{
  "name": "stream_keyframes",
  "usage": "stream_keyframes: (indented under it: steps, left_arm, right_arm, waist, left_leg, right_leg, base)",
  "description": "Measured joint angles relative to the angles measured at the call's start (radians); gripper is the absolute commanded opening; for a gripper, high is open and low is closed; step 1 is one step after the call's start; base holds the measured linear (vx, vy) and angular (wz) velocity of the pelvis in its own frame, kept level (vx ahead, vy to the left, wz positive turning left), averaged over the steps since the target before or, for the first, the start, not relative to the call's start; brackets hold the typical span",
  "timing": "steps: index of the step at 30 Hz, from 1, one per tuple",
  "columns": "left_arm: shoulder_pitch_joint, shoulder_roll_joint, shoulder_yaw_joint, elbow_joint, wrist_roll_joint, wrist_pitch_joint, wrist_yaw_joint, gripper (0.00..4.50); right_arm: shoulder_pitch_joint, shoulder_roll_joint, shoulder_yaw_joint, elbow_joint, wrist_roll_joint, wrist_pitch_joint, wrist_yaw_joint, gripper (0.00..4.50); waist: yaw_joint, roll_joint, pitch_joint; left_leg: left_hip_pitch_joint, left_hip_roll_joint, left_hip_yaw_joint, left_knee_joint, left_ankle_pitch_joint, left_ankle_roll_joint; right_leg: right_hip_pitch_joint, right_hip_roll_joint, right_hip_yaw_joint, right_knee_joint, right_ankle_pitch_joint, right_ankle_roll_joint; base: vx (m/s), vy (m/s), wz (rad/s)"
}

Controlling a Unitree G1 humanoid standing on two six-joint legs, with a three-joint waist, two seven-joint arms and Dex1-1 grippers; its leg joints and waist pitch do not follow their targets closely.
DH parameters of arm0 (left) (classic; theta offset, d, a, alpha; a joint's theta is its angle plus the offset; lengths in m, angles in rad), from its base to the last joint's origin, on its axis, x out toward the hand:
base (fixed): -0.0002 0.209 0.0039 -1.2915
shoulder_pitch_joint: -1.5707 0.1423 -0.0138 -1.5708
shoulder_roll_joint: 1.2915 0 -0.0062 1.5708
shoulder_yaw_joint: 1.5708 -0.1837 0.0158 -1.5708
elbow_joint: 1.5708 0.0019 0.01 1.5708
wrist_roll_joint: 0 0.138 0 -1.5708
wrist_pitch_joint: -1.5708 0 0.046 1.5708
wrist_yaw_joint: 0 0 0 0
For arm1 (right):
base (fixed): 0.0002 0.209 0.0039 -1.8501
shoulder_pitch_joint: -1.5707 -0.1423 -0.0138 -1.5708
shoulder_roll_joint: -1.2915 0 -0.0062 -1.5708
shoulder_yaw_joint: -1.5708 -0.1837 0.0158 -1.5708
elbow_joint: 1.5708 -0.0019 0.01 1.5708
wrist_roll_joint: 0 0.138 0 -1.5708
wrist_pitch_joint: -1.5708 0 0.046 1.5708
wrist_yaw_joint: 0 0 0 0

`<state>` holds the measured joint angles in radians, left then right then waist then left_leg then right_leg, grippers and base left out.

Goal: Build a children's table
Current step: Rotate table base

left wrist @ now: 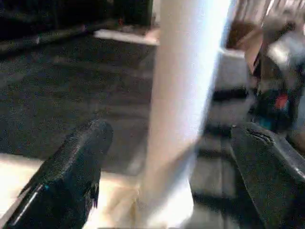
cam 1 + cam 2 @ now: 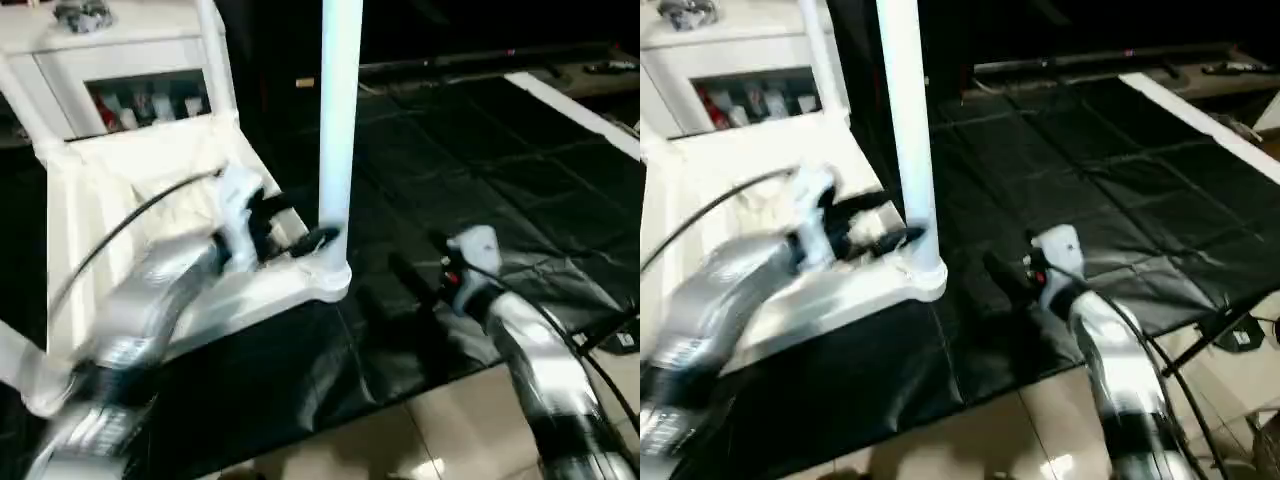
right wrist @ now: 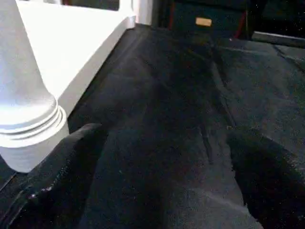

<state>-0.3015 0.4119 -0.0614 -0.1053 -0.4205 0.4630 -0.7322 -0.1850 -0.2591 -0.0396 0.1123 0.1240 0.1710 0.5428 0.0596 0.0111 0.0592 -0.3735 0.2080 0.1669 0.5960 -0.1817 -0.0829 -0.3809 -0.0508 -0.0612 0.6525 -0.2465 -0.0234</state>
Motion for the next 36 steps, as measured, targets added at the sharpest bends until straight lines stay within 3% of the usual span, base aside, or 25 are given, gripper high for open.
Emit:
stream_keyframes:
  steps: [4, 7, 11, 12, 13, 15, 16, 17, 18, 19, 20, 21, 22, 23, 24, 25, 26, 27, 28, 29, 30, 31, 32, 33, 36]
  left_arm:
    - [0.06, -0.029, 0.044, -0.076, -0.008, 0.041, 0.08, 4.46]
    - [0.153, -0.087, 0.097, -0.144, -0.002, 0.042, 0.199, 4.46]
    - [0.233, -0.153, 0.128, -0.146, 0.089, 0.013, 0.364, 4.46]
    - [0.235, -0.159, 0.128, -0.147, 0.106, 0.009, 0.388, 4.46]
    - [0.234, -0.163, 0.123, -0.148, 0.124, 0.001, 0.408, 4.46]
    - [0.237, -0.165, 0.119, -0.158, 0.144, -0.01, 0.424, 4.46]
    - [0.248, -0.166, 0.12, -0.168, 0.153, -0.011, 0.436, 4.46]
    - [0.254, -0.166, 0.119, -0.17, 0.16, -0.011, 0.442, 4.46]
    - [0.26, -0.166, 0.113, -0.181, 0.167, -0.011, 0.452, 4.46]
    - [0.264, -0.166, 0.105, -0.19, 0.177, -0.011, 0.457, 4.46]
    - [0.268, -0.167, 0.1, -0.197, 0.181, -0.011, 0.46, 4.46]
    - [0.275, -0.178, 0.091, -0.206, 0.18, -0.007, 0.465, 4.46]
    - [0.291, -0.198, 0.091, -0.214, 0.178, -0.004, 0.474, 4.46]
    - [0.308, -0.207, 0.089, -0.217, 0.177, -0.001, 0.479, 4.46]
    - [0.308, -0.21, 0.085, -0.216, 0.178, 0.003, 0.484, 4.46]
    - [0.293, -0.212, 0.08, -0.218, 0.179, 0.001, 0.484, 4.46]
    - [0.29, -0.21, 0.082, -0.225, 0.18, -0.004, 0.485, 4.46]
    - [0.295, -0.209, 0.082, -0.226, 0.181, -0.006, 0.485, 4.46]
    - [0.305, -0.206, 0.082, -0.226, 0.183, -0.006, 0.486, 4.46]
    - [0.309, -0.202, 0.081, -0.226, 0.187, -0.006, 0.487, 4.46]
    - [0.31, -0.198, 0.079, -0.226, 0.193, -0.006, 0.488, 4.46]
    - [0.309, -0.198, 0.079, -0.228, 0.198, -0.006, 0.49, 4.46]
    - [0.309, -0.197, 0.078, -0.227, 0.2, -0.006, 0.493, 4.46]
    - [0.311, -0.198, 0.081, -0.227, 0.2, -0.006, 0.496, 4.46]
    - [0.306, -0.189, 0.091, -0.227, 0.207, -0.006, 0.499, 4.46]
  right_arm:
    - [0.042, 0.004, 0.007, -0.107, -0.01, 0.063, -0.041, 4.5]
    - [0.108, 0.023, 0.024, -0.236, -0.018, 0.165, -0.084, 4.5]
    - [0.137, 0.022, 0.057, -0.315, -0.066, 0.22, -0.129, 4.5]
    - [0.139, 0.021, 0.063, -0.327, -0.078, 0.221, -0.135, 4.5]
    - [0.139, 0.02, 0.071, -0.334, -0.09, 0.222, -0.144, 4.5]
    - [0.137, 0.02, 0.082, -0.338, -0.098, 0.225, -0.149, 4.5]
    - [0.136, 0.025, 0.09, -0.339, -0.097, 0.239, -0.155, 4.5]
    - [0.137, 0.027, 0.09, -0.339, -0.096, 0.249, -0.158, 4.5]
    - [0.137, 0.027, 0.086, -0.346, -0.091, 0.267, -0.164, 4.5]
    - [0.139, 0.024, 0.076, -0.352, -0.086, 0.282, -0.166, 4.5]
    - [0.139, 0.021, 0.069, -0.355, -0.084, 0.291, -0.167, 4.5]
    - [0.14, 0.028, 0.042, -0.368, -0.061, 0.312, -0.171, 4.5]
    - [0.145, 0.035, 0.026, -0.377, -0.046, 0.328, -0.175, 4.5]
    - [0.153, 0.038, 0.021, -0.385, -0.037, 0.337, -0.175, 4.5]
    - [0.161, 0.037, 0.015, -0.395, -0.034, 0.342, -0.175, 4.5]
    - [0.175, 0.034, 0.004, -0.407, -0.034, 0.342, -0.178, 4.5]
    - [0.182, 0.035, 0.0, -0.408, -0.035, 0.343, -0.184, 4.5]
    - [0.188, 0.035, 0.0, -0.408, -0.034, 0.343, -0.186, 4.5]
    - [0.188, 0.037, 0.002, -0.409, -0.034, 0.343, -0.186, 4.5]
    - [0.188, 0.038, 0.005, -0.41, -0.034, 0.344, -0.187, 4.5]
    - [0.189, 0.037, 0.007, -0.412, -0.034, 0.346, -0.187, 4.5]
    - [0.189, 0.036, 0.008, -0.417, -0.034, 0.347, -0.189, 4.5]
    - [0.19, 0.039, 0.008, -0.418, -0.034, 0.348, -0.192, 4.5]
    - [0.19, 0.041, 0.012, -0.419, -0.034, 0.349, -0.194, 4.5]
    - [0.19, 0.052, 0.027, -0.425, -0.032, 0.353, -0.2, 4.5]
  waist:
    - [0.003, -0.001, 0.0]
    - [-0.002, -0.005, -0.001]
    - [-0.013, -0.011, 0.0]
    - [-0.015, -0.014, 0.0]
    - [-0.029, -0.014, -0.001]
    - [-0.045, -0.01, 0.0]
    - [-0.058, -0.006, 0.003]
    - [-0.063, -0.007, 0.002]
    - [-0.067, -0.015, 0.0]
    - [-0.069, -0.022, -0.003]
    - [-0.066, -0.032, -0.007]
    - [-0.049, -0.042, -0.007]
    - [-0.028, -0.049, 0.0]
    - [-0.019, -0.057, 0.0]
    - [-0.004, -0.062, -0.001]
    - [0.004, -0.057, -0.003]
    - [0.016, -0.06, -0.003]
    - [0.028, -0.061, -0.003]
    - [0.035, -0.062, -0.002]
    - [0.037, -0.06, -0.003]
    - [0.039, -0.055, -0.003]
    - [0.038, -0.04, -0.007]
    - [0.036, -0.025, -0.008]
    - [0.027, -0.018, -0.008]
    - [-0.011, -0.025, -0.01]
  left_leg:
    - [-0.001, 0.0, 0.001, 0.0, 0.0, 0.0]
    - [0.0, 0.0, 0.001, -0.002, -0.001, 0.001]
    - [0.0, 0.0, 0.001, -0.002, -0.001, 0.001]
    - [-0.013, -0.006, -0.019, -0.002, 0.001, 0.002]
    - [-0.019, -0.007, -0.045, -0.002, 0.007, 0.005]
    - [-0.03, -0.008, -0.09, -0.001, 0.013, 0.007]
    - [-0.031, -0.017, -0.126, -0.001, 0.018, 0.006]
    - [-0.029, -0.027, -0.148, -0.001, 0.018, 0.006]
    - [-0.028, -0.04, -0.172, -0.001, 0.019, 0.004]
    - [-0.027, -0.053, -0.199, -0.007, 0.024, -0.005]
    - [-0.026, -0.054, -0.204, -0.015, 0.023, -0.006]
    - [-0.032, -0.05, -0.172, 0.04, -0.004, 0.038]
    - [-0.042, -0.044, -0.115, 0.14, -0.03, 0.077]
    - [-0.037, -0.058, -0.078, 0.194, -0.037, 0.087]
    - [-0.011, -0.087, -0.064, 0.161, -0.038, 0.09]
    - [0.01, -0.115, -0.056, 0.104, -0.06, 0.124]
    - [0.014, -0.125, -0.058, 0.092, -0.072, 0.144]
    - [0.011, -0.127, -0.071, 0.107, -0.075, 0.149]
    - [0.003, -0.127, -0.088, 0.128, -0.073, 0.146]
    - [0.0, -0.123, -0.097, 0.122, -0.072, 0.144]
    - [0.002, -0.119, -0.1, 0.092, -0.061, 0.13]
    - [0.009, -0.1, -0.1, 0.032, -0.053, 0.123]
    - [0.016, -0.08, -0.104, 0.02, -0.042, 0.076]
    - [0.017, -0.066, -0.104, 0.014, -0.036, 0.038]
    - [0.013, -0.071, -0.087, 0.023, -0.037, 0.037]
  right_leg:
    - [0.001, 0.0, 0.0, -0.003, 0.002, 0.003]
    - [0.002, 0.0, 0.002, -0.006, 0.002, 0.005]
    - [0.001, 0.001, 0.003, -0.006, 0.004, 0.008]
    - [0.005, -0.005, -0.014, -0.008, 0.003, 0.008]
    - [0.015, -0.006, -0.04, -0.018, 0.004, 0.007]
    - [0.03, -0.001, -0.072, -0.026, 0.003, -0.009]
    - [0.035, 0.011, -0.078, -0.009, -0.015, -0.052]
    - [0.032, 0.019, -0.074, 0.011, -0.035, -0.095]
    - [0.032, 0.029, -0.058, 0.036, -0.055, -0.127]
    - [0.032, 0.033, -0.055, 0.059, -0.074, -0.141]
    - [0.033, 0.036, -0.055, 0.062, -0.079, -0.138]
    - [0.032, 0.041, -0.06, 0.047, -0.071, -0.117]
    - [0.037, 0.038, -0.055, 0.044, -0.072, -0.075]
    - [0.041, 0.037, -0.046, 0.041, -0.07, -0.061]
    - [0.038, 0.039, -0.037, 0.038, -0.065, -0.052]
    - [0.028, 0.051, -0.026, 0.031, -0.06, -0.047]
    - [0.023, 0.061, -0.01, 0.028, -0.048, -0.052]
    - [0.023, 0.064, -0.006, 0.028, -0.046, -0.057]
    - [0.024, 0.064, -0.003, 0.027, -0.045, -0.06]
    - [0.028, 0.063, -0.004, 0.023, -0.044, -0.06]
    - [0.035, 0.065, -0.008, 0.015, -0.041, -0.06]
    - [0.042, 0.074, -0.017, 0.002, -0.038, -0.054]
    - [0.05, 0.081, -0.028, -0.012, -0.032, -0.05]
    - [0.054, 0.08, -0.035, -0.02, -0.026, -0.046]
    - [0.044, 0.04, -0.02, -0.005, -0.028, -0.03]
  base:
    - [0.0, 0.0, 0.0]
    - [0.0, 0.0, 0.0]
    - [0.0, 0.0, 0.0]
    - [0.0, 0.0, 0.0]
    - [-0.015, -0.035, 0.37]
    - [0.013, -0.057, 0.56]
    - [0.0, -0.082, 0.55]
    - [0.001, -0.123, 0.62]
    - [0.001, -0.123, 0.62]
    - [0.006, -0.185, 0.7]
    - [-0.017, -0.223, 0.55]
    - [-0.017, -0.223, 0.55]
    - [-0.069, -0.188, 0.09]
    - [0.003, -0.164, -0.08]
    - [0.003, -0.164, -0.08]
    - [0.051, -0.151, 0.17]
    - [0.009, -0.12, 0.2]
    - [0.009, -0.12, 0.2]
    - [0.024, -0.089, 0.0]
    - [0.0, 0.0, 0.0]
    - [0.0, 0.0, 0.0]
    - [0.0, 0.0, 0.0]
    - [0.022, 0.083, 0.04]
    - [0.022, 0.083, 0.04]
    - [0.0, 0.087, 0.03]
